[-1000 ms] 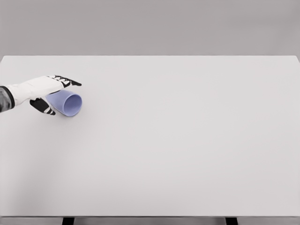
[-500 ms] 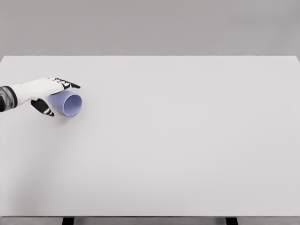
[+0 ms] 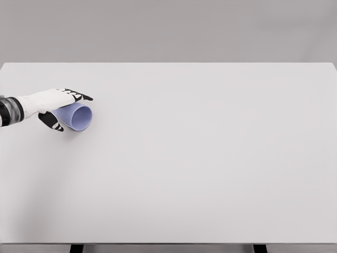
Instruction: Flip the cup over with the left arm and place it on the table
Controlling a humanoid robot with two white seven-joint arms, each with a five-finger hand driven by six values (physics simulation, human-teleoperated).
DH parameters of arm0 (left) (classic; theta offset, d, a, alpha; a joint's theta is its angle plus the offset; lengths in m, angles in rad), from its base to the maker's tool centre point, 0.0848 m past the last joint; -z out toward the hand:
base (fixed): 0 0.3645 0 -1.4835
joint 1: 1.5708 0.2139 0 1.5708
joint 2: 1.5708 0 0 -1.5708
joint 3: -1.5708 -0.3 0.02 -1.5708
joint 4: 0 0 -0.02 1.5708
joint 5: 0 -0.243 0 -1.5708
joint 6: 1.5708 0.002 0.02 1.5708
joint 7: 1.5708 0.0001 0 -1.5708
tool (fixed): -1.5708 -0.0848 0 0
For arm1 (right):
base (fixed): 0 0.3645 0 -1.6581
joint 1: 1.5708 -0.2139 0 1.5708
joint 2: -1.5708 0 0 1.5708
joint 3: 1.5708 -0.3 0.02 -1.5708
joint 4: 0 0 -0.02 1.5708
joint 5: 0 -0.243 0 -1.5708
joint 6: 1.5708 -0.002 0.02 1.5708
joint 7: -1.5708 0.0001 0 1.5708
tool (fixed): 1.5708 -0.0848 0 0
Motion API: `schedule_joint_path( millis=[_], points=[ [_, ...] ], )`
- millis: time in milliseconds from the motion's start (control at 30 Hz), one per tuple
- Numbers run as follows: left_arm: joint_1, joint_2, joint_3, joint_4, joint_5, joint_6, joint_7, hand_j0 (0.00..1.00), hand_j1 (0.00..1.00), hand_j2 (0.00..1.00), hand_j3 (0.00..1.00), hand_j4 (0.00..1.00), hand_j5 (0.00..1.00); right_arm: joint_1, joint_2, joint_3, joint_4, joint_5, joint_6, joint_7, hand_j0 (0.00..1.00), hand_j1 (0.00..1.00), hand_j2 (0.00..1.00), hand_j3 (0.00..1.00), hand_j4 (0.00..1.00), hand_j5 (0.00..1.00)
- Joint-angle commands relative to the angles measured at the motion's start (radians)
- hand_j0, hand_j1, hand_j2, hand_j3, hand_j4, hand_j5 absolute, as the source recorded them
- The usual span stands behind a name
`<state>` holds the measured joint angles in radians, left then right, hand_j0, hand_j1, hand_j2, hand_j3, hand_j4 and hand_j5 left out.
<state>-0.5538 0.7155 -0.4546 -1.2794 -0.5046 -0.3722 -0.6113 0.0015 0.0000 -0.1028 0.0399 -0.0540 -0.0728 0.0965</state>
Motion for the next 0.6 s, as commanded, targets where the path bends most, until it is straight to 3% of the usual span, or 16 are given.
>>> schedule_joint_path(
  millis=[0, 333, 567],
  points=[
    [0.000, -0.001, 0.000, 0.000, 0.003, 0.004, 0.000, 1.00, 1.00, 1.00, 1.00, 1.00, 1.00, 0.000, 0.000, 0.000, 0.000, -0.001, 0.001, 0.000, 1.00, 1.00, 1.00, 1.00, 1.00, 1.00],
    [-0.008, -0.025, -0.004, 0.000, -0.015, 0.004, 0.000, 1.00, 1.00, 1.00, 1.00, 1.00, 1.00, 0.000, 0.000, 0.000, 0.000, 0.000, -0.001, 0.000, 1.00, 1.00, 1.00, 1.00, 1.00, 1.00],
    [0.002, -0.022, -0.015, 0.002, -0.014, 0.006, 0.000, 0.78, 0.78, 0.78, 0.78, 0.78, 0.78, 0.000, 0.000, 0.000, 0.000, -0.001, 0.001, 0.000, 1.00, 1.00, 1.00, 1.00, 1.00, 1.00]
  ],
)
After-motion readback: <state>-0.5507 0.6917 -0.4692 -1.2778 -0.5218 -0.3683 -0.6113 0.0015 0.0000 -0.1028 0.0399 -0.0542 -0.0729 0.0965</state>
